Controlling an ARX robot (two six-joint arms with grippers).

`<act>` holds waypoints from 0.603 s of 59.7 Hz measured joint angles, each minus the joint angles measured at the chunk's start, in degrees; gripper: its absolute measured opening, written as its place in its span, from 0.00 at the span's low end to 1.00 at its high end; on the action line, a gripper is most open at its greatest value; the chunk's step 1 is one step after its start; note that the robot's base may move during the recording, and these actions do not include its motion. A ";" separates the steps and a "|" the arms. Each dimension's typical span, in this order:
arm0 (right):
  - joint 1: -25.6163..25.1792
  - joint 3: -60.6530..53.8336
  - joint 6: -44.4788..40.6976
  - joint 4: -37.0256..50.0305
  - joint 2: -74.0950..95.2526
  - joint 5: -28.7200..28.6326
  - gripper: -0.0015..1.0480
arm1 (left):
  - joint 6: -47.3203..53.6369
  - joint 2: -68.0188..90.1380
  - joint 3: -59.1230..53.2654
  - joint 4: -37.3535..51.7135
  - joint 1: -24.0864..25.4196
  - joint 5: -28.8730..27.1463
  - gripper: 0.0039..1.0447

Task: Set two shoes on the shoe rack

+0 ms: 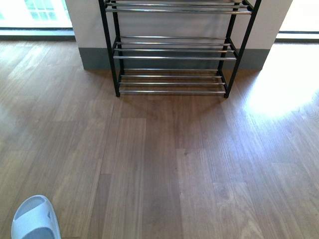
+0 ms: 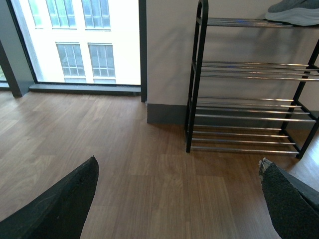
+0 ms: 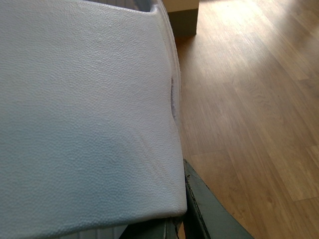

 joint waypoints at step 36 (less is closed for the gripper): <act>0.00 0.00 0.00 0.00 0.00 0.00 0.01 | 5.51 120.50 20.13 48.72 5.05 -2.93 0.91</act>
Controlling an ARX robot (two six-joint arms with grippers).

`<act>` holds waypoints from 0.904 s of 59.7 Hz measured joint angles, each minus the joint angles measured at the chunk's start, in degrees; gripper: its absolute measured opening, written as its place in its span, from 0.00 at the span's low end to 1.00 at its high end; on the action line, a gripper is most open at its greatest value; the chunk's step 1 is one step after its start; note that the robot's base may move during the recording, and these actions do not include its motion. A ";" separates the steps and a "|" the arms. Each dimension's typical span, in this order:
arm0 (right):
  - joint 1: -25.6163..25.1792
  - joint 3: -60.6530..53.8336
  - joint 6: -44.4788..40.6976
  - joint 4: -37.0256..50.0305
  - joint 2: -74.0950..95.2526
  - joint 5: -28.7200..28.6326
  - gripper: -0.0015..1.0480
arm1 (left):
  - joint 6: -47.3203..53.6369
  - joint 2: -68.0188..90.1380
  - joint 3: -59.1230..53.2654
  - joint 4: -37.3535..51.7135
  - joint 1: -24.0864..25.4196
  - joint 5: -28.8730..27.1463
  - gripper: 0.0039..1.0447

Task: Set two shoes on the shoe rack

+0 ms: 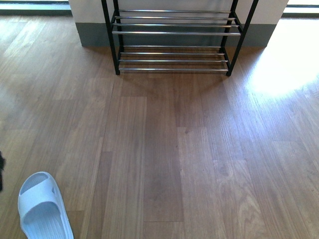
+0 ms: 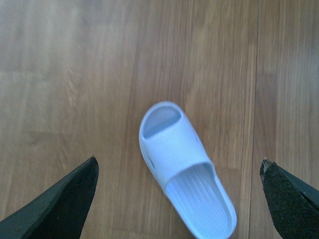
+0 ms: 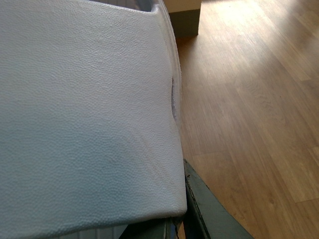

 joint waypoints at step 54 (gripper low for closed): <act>0.00 0.00 0.00 0.00 0.00 0.00 0.01 | 6.60 37.75 24.63 -6.29 -5.27 -1.20 0.91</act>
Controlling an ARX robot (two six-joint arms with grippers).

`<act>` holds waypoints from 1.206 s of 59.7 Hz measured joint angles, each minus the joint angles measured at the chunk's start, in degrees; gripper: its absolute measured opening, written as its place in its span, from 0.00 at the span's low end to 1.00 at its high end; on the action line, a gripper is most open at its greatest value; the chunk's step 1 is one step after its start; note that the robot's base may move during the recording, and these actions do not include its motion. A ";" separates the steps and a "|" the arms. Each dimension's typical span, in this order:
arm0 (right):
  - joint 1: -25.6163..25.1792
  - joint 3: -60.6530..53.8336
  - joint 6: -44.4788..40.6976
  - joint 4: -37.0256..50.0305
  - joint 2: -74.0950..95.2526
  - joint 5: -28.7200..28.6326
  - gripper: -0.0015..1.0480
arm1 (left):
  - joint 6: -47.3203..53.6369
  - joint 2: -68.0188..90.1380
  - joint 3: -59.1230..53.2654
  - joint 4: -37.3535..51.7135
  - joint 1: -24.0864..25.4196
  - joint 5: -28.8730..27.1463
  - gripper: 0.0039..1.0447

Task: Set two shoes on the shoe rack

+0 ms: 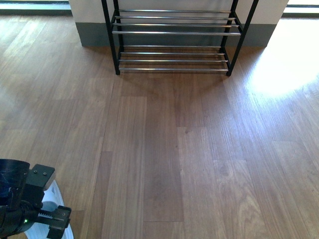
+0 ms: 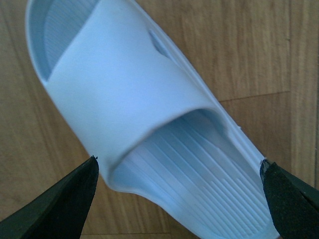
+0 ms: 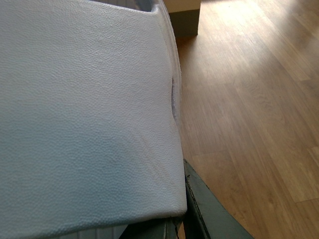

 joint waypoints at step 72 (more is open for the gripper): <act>0.00 0.00 0.00 0.00 0.00 0.00 0.01 | 6.95 -2.75 1.31 -8.68 4.79 14.95 0.91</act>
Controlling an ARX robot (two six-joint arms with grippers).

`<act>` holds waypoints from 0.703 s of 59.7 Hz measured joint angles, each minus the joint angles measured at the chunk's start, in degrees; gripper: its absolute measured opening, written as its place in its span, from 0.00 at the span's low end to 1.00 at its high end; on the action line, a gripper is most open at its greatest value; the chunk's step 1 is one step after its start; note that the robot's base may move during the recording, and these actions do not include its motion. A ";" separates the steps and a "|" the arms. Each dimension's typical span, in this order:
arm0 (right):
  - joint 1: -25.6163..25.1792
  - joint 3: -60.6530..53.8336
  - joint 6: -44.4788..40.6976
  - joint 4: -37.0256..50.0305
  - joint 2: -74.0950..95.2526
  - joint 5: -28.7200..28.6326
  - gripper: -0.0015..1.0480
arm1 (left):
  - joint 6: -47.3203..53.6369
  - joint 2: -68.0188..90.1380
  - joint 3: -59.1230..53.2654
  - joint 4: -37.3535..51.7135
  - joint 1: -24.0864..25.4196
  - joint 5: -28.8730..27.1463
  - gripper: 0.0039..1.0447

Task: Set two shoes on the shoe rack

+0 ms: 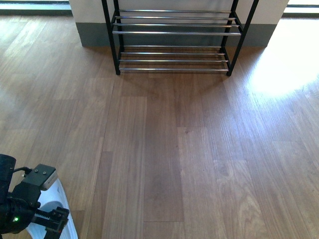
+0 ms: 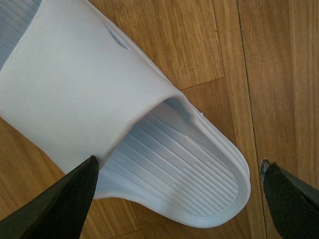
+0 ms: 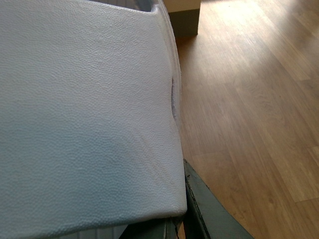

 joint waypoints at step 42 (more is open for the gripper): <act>0.00 0.00 0.00 0.00 0.00 0.00 0.01 | -2.47 1.49 0.59 2.43 1.66 -4.81 0.91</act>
